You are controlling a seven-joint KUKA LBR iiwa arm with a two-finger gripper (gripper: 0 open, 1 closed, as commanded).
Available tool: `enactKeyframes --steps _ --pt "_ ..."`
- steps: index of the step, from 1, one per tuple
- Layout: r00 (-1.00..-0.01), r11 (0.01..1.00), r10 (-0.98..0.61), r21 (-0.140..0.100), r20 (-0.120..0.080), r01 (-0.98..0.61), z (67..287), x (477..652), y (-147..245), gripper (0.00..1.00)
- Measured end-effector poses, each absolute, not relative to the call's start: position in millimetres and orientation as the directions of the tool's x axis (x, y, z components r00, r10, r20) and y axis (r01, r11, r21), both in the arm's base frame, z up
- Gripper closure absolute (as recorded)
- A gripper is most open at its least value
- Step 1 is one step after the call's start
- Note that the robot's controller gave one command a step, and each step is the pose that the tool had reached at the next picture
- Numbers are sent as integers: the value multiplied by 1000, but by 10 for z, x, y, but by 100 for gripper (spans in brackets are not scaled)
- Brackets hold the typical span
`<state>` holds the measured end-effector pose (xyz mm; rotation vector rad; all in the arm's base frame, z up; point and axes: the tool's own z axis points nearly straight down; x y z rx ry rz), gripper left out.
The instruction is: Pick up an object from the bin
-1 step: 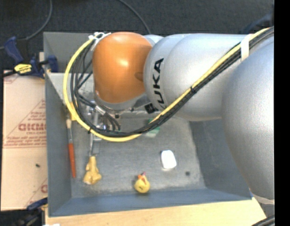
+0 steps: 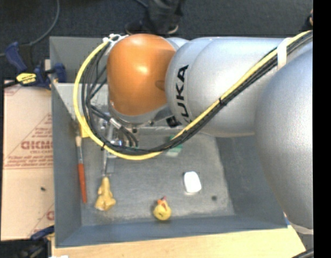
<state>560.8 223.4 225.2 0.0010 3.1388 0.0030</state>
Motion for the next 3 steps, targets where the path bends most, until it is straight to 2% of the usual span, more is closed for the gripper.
enactKeyframes --steps 1,2,3 --pt "-950 950 -313 1 0 -313 1088 5158 2138 0" --pt "-977 977 -212 3 -9 -212 1600 4934 2106 0" --pt "-673 673 -740 0 0 -740 1097 5016 2055 0"
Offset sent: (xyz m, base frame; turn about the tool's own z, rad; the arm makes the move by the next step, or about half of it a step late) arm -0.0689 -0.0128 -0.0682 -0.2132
